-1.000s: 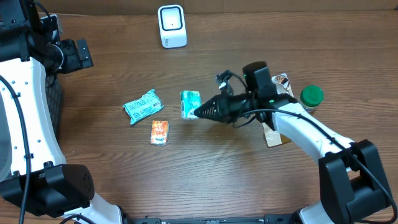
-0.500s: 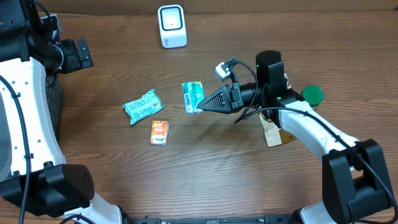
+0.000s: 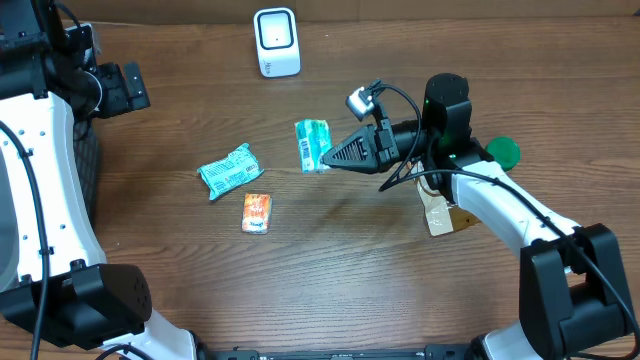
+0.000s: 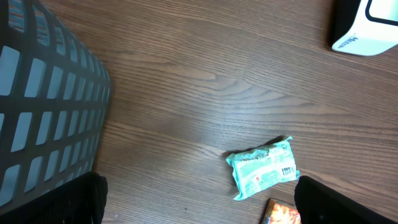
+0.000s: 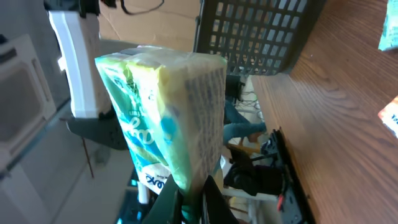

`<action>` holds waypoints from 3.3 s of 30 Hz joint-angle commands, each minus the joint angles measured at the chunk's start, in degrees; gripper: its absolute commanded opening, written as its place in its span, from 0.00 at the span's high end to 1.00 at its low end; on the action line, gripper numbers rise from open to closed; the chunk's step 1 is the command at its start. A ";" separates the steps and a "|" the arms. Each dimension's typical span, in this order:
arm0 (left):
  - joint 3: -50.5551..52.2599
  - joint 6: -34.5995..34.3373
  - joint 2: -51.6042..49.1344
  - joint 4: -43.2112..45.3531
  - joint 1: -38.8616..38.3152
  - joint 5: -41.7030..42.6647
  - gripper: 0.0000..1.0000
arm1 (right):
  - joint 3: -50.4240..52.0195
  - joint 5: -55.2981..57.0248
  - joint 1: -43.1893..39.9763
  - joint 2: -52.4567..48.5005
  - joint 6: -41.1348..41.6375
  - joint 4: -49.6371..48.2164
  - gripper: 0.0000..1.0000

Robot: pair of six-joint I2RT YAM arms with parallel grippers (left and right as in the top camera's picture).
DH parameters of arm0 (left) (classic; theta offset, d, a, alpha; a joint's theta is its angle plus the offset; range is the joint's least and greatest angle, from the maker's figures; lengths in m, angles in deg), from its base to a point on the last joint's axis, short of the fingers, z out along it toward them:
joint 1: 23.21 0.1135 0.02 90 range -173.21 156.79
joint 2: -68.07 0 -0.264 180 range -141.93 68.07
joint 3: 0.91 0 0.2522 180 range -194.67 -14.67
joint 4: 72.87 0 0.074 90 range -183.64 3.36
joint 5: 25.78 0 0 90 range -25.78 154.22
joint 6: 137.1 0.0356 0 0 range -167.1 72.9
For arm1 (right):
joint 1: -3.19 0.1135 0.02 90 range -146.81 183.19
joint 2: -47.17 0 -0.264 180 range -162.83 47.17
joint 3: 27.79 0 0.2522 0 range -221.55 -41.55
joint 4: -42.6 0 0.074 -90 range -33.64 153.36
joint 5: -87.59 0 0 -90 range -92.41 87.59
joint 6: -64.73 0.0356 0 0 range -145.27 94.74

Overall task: Scan the item barcode
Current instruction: 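Lift the Kleenex pack with the right gripper and raise it, then hold the Kleenex pack under the scanner with the right gripper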

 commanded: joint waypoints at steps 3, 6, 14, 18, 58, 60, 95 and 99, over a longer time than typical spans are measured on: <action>-0.11 1.27 -0.74 0.22 0.20 -0.15 0.00 | -1.09 1.75 -2.89 1.07 13.60 -5.25 0.96; -0.11 1.27 -0.74 0.20 0.20 -0.15 0.00 | -1.09 2.64 -4.48 1.07 19.71 -10.75 0.96; -0.11 1.27 -0.74 0.22 0.20 -0.15 0.00 | -1.09 3.41 -5.77 1.07 22.82 -16.04 0.96; -0.11 1.27 -0.74 0.22 0.20 -0.15 0.00 | -1.07 3.21 -5.46 1.05 17.84 -16.00 0.96; -0.11 1.27 -0.74 0.20 0.20 -0.15 0.00 | -32.48 57.79 2.91 -2.95 -41.94 80.54 0.96; -0.11 1.27 -0.74 0.20 0.20 -0.15 0.00 | -41.92 65.57 4.59 -5.62 -42.80 85.99 0.96; -0.11 1.27 -0.74 0.22 0.20 -0.15 0.00 | -76.76 118.57 19.19 -54.18 -117.09 35.52 0.96; -0.11 1.27 -0.74 0.22 0.20 -0.15 0.00 | -76.76 117.39 19.28 -55.60 -117.09 35.39 0.96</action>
